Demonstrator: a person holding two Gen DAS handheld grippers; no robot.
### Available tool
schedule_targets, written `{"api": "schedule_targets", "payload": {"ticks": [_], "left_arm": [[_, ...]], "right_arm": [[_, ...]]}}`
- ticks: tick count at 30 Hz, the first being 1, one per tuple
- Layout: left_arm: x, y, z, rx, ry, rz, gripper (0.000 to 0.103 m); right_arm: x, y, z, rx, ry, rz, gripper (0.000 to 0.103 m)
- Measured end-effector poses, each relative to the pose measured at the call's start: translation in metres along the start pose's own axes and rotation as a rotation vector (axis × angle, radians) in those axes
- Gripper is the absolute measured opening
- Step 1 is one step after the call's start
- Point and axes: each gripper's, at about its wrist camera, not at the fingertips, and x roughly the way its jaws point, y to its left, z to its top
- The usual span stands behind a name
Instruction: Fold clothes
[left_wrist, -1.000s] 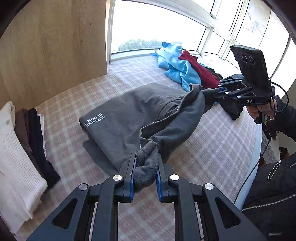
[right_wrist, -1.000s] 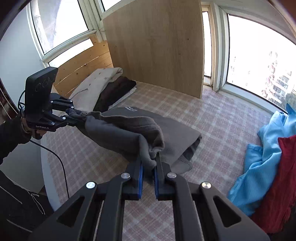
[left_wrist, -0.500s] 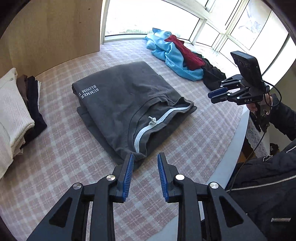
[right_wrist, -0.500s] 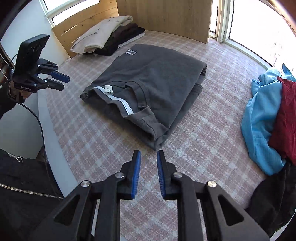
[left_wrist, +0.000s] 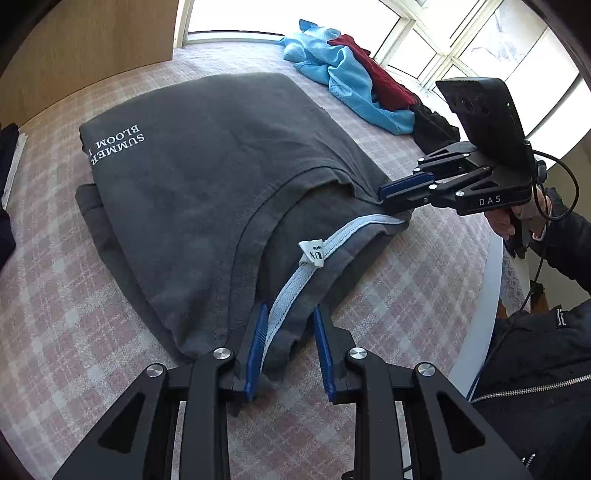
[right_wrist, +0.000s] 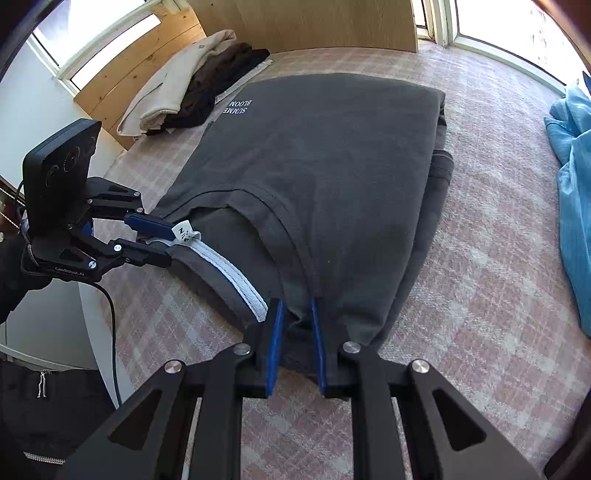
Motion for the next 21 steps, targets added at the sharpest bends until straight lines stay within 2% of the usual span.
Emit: {"api": "schedule_targets", "payload": {"ticks": [2,3,4,5,7,9,13,21], "left_arm": [[-0.024,0.013,0.005,-0.075,-0.067,0.000,0.026],[-0.037,0.023,0.010,-0.125,-0.103,0.009,0.037],[-0.046,0.035,0.015,-0.181,-0.122,0.016,0.059],[-0.053,0.049,0.020,-0.239,-0.134,0.023,0.067],[-0.058,0.073,0.032,-0.337,-0.152,0.040,0.069],[-0.053,0.089,0.041,-0.393,-0.145,0.077,0.069],[-0.031,0.100,0.050,-0.431,-0.107,0.122,0.070],[-0.005,0.096,0.048,-0.462,-0.061,0.112,0.070]], "right_arm": [[-0.010,-0.012,0.004,0.083,0.015,0.027,0.016],[-0.019,-0.021,0.007,0.136,-0.011,0.046,0.017],[-0.029,-0.031,0.010,0.190,-0.040,0.058,0.019],[-0.038,-0.044,0.015,0.250,-0.075,0.050,0.032],[-0.048,-0.066,0.027,0.334,-0.126,0.031,0.052],[-0.051,-0.085,0.040,0.392,-0.158,0.010,0.052],[-0.030,-0.099,0.059,0.418,-0.104,-0.004,0.052],[-0.006,-0.092,0.056,0.406,-0.050,0.026,0.052]]}}
